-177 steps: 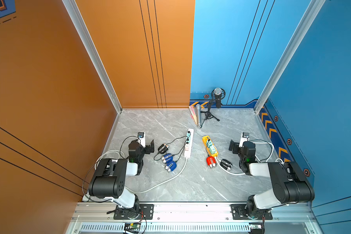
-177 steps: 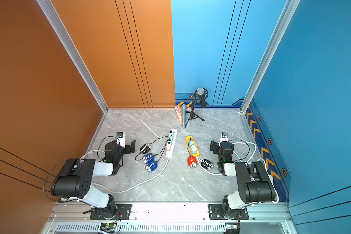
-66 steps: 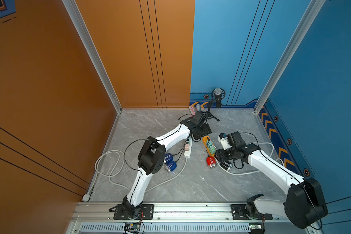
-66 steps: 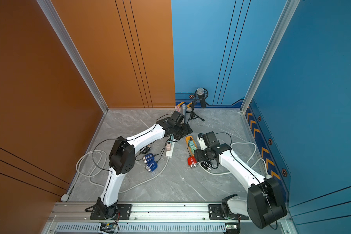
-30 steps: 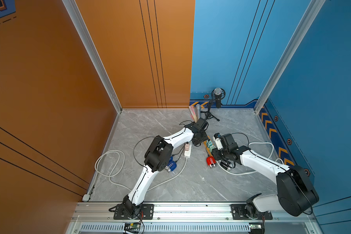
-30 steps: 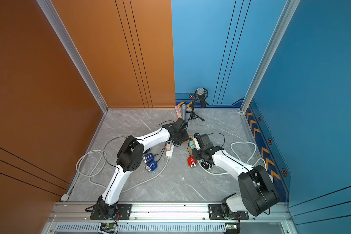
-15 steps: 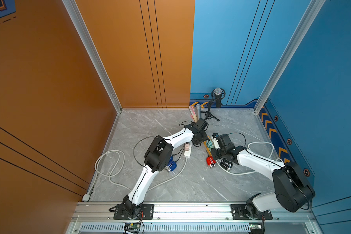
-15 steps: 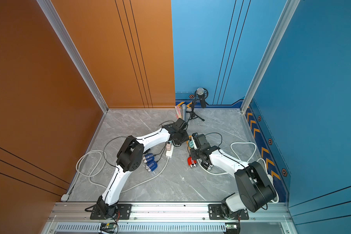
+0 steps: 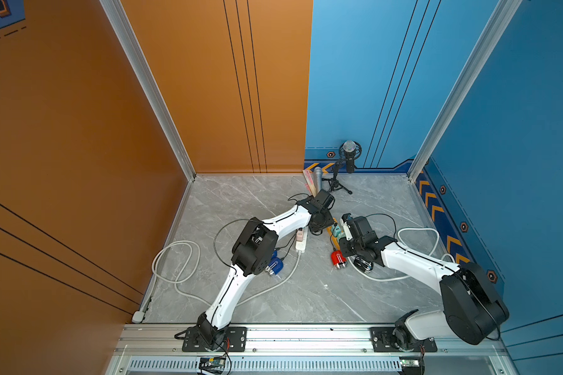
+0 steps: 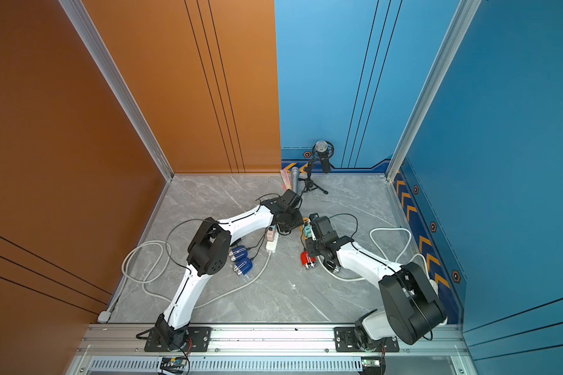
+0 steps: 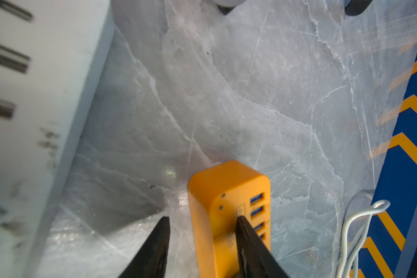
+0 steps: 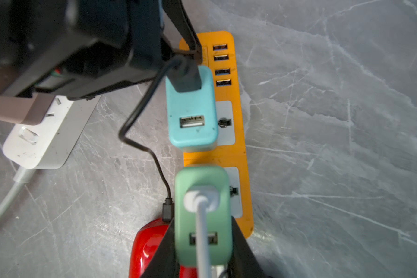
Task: Unplug the electric shaver
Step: Remove the plug from the socket, then place the plug at the center of the board.
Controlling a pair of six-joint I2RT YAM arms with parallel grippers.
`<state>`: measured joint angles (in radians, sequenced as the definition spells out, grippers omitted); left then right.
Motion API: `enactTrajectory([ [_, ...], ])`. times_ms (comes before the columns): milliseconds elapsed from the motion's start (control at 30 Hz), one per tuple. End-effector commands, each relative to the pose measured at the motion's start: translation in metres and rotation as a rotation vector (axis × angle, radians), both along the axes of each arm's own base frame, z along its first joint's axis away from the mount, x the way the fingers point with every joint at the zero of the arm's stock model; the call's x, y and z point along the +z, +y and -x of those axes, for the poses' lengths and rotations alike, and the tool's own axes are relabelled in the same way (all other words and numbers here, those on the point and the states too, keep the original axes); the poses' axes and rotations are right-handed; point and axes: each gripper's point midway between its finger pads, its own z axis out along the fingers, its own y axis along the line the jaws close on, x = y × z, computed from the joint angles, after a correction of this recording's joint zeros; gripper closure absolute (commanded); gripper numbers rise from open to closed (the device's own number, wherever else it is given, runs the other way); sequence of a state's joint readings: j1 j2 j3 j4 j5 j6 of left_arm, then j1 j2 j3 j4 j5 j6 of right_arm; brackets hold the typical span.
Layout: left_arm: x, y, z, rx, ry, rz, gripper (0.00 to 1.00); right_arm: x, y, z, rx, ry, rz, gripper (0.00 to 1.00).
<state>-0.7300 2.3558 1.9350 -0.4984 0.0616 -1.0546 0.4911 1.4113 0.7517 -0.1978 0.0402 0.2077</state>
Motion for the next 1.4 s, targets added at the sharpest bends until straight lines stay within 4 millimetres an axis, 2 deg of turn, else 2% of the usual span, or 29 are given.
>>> enactTrajectory([
  [0, -0.052, 0.021, 0.031, -0.031, 0.12, -0.171, 0.53, 0.036, 0.0, -0.016, -0.036, -0.161, -0.016, 0.84],
  [200, -0.055, 0.021, 0.035, -0.04, 0.128, -0.19, 0.53, 0.046, -0.001, -0.015, -0.033, -0.226, 0.037, 0.85],
  [300, -0.056, 0.021, 0.035, -0.04, 0.129, -0.192, 0.53, 0.041, -0.001, -0.012, -0.028, -0.19, 0.051, 0.86],
  [433, -0.053, 0.021, 0.033, -0.036, 0.12, -0.193, 0.53, 0.038, -0.013, -0.005, -0.049, -0.157, 0.088, 0.86],
  [633, -0.032, 0.011, 0.025, -0.066, 0.066, -0.17, 0.46, 0.045, -0.028, 0.007, -0.052, -0.121, 0.007, 0.85],
  [733, -0.02, 0.007, 0.023, -0.085, 0.033, -0.166, 0.41, 0.045, -0.042, 0.008, -0.099, -0.1, -0.034, 0.85],
  [800, -0.013, 0.005, 0.021, -0.093, 0.009, -0.169, 0.36, 0.045, -0.049, 0.005, -0.136, -0.089, -0.071, 0.85],
  [933, 0.0, 0.005, 0.019, -0.11, -0.037, -0.185, 0.24, 0.043, -0.052, 0.002, -0.152, -0.065, -0.12, 0.85],
  [1167, 0.026, 0.006, 0.015, -0.13, -0.117, -0.209, 0.15, 0.029, -0.08, -0.011, -0.296, 0.006, -0.137, 0.84],
  [1233, 0.032, 0.009, 0.014, -0.132, -0.137, -0.218, 0.1, 0.025, -0.086, -0.016, -0.321, 0.026, -0.136, 0.84],
  [1367, 0.047, 0.013, 0.013, -0.142, -0.178, -0.232, 0.08, 0.015, -0.098, -0.028, -0.384, 0.072, -0.138, 0.84],
])
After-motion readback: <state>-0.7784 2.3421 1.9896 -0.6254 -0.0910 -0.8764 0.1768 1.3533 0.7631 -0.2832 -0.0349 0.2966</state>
